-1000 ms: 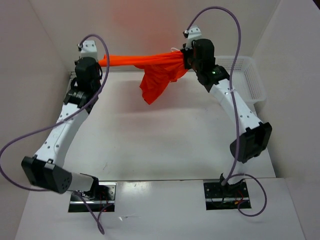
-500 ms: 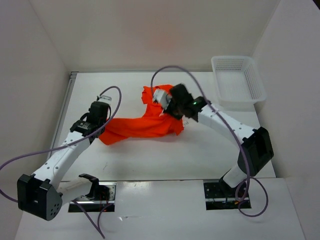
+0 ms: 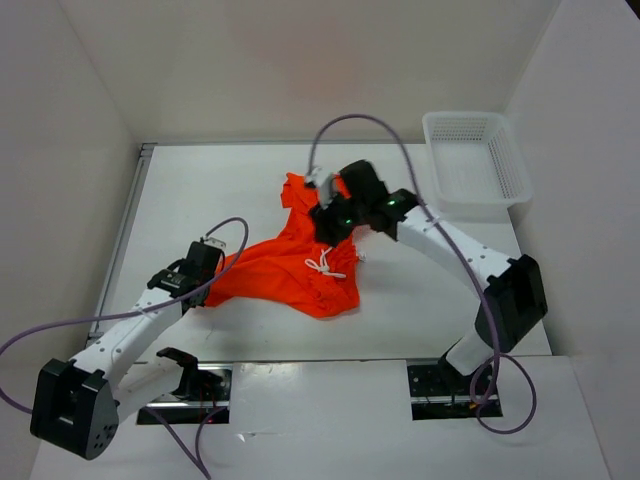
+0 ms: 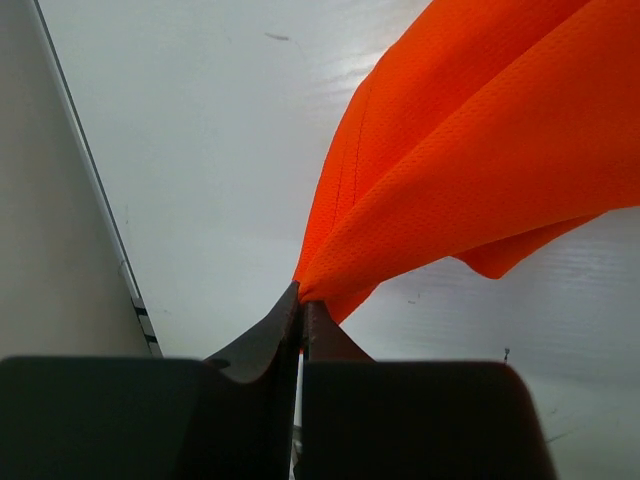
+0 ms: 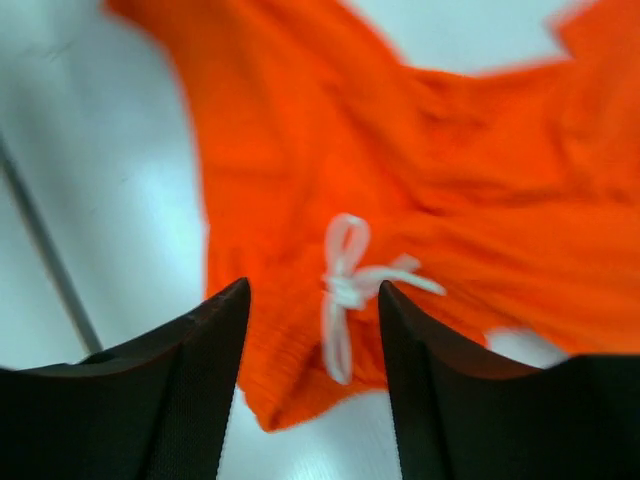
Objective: Fold and stack the shorts
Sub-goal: Flatten the shorts out
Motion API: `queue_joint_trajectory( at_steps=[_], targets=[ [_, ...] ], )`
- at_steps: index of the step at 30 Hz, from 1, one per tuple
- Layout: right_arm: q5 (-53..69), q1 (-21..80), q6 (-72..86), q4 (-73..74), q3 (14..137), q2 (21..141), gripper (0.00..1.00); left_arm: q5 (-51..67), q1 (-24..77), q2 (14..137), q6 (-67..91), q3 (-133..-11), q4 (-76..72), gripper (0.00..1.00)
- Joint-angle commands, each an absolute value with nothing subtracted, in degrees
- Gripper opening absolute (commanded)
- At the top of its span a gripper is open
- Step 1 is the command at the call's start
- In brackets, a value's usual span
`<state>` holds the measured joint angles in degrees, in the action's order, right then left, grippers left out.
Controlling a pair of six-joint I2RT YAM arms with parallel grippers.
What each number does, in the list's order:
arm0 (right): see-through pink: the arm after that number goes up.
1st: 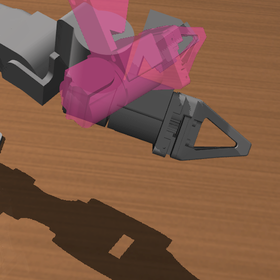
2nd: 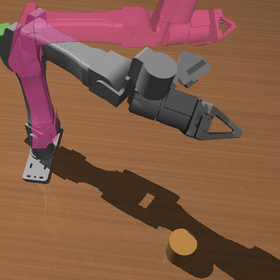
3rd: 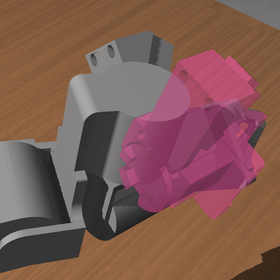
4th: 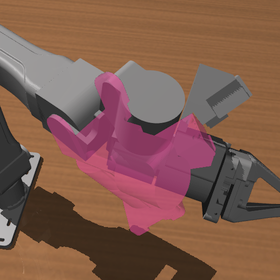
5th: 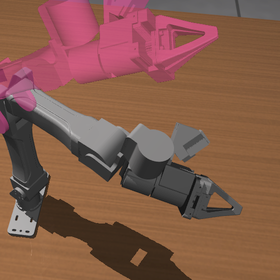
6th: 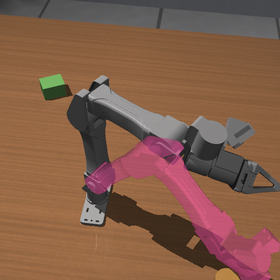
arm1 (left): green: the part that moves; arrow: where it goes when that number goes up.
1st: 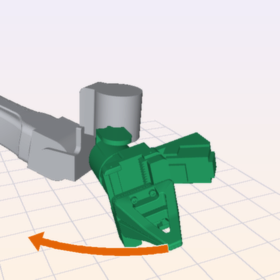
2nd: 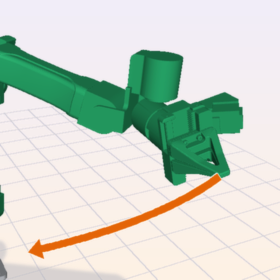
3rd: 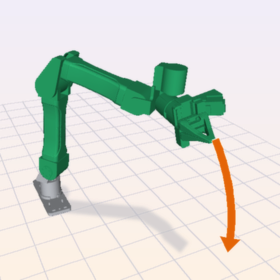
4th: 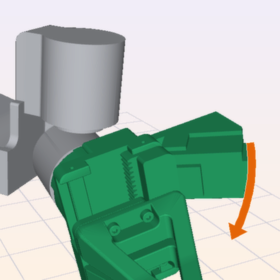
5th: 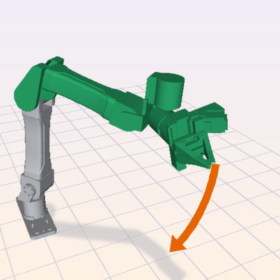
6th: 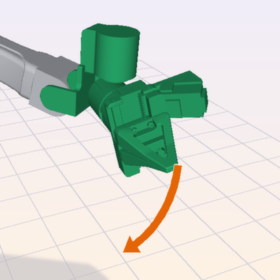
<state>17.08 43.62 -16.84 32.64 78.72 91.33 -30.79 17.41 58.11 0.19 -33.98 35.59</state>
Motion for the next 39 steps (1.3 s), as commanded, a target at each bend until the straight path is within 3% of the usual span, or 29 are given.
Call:
queue_joint_trajectory(
  at_steps=[1, 2, 3, 6, 8, 9, 12, 15, 24, 27, 30, 31, 34, 39],
  targets=[
    [24.08, 29.73, -2.75, 31.12, 72.38, 86.94, 0.53, -32.7, 17.58, 54.94, 0.0, -31.21, 35.6, 0.0],
    [22.17, 28.14, -2.72, 30.33, 69.81, 86.05, 0.45, -32.7, 17.58, 54.41, 0.0, -30.42, 36.12, 0.0],
    [17.62, 27.6, -2.72, 29.8, 67.18, 85.09, 0.28, -33.39, 17.58, 53.88, 0.0, -28.84, 36.12, 0.0],
    [16.7, 27.6, -2.11, 26.9, 58.38, 83.85, 0.21, -34.01, 17.58, 53.09, 0.0, -27.34, 36.12, 0.0],
    [17.48, 27.6, 0.08, 24.71, 54.76, 84.37, 0.24, -34.01, 17.58, 53.78, 0.0, -27.33, 36.12, 0.0],
    [17.49, 27.6, 0.96, 23.48, 54.76, 84.37, 0.33, -34.01, 17.58, 53.79, 0.0, -27.94, 36.12, 0.0],
    [20.29, 27.6, 4.03, 22.94, 54.76, 86.48, 0.46, -34.01, 17.58, 55.28, 0.0, -29.44, 36.12, 0.0],
    [21.7, 27.6, 5.88, 22.94, 54.23, 88.06, 0.51, -34.54, 17.58, 55.81, 0.0, -30.49, 36.12, 0.0],
    [17.59, 28.21, 10.9, 23.55, 55.19, 96.49, 0.53, -35.07, 17.58, 56.34, 0.0, -32.95, 35.6, 0.0],
    [13.72, 30.75, 9.23, 23.55, 58.09, 100.18, 0.46, -35.07, 17.58, 56.95, 0.0, -33.57, 35.6, 0.0],
    [13.1, 33.74, 9.23, 22.42, 61.25, 103.61, 0.31, -35.07, 17.58, 57.48, 0.0, -34.1, 35.07, 0.0],
    [13.1, 35.4, 9.23, 22.41, 62.65, 104.23, 0.2, -35.59, 17.58, 57.48, 0.0, -34.1, 35.07, 0.0],
    [13.1, 36.04, 9.23, 22.41, 64.59, 105.56, 0.0, -35.6, 17.58, 57.48, 0.0, -34.1, 34.54, 0.0],
    [-5.08, 29.91, 4.76, 25.65, 64.6, 101.44, 0.0, -35.6, 17.58, 58.01, 0.0, -34.63, 33.93, 0.0]
  ],
)
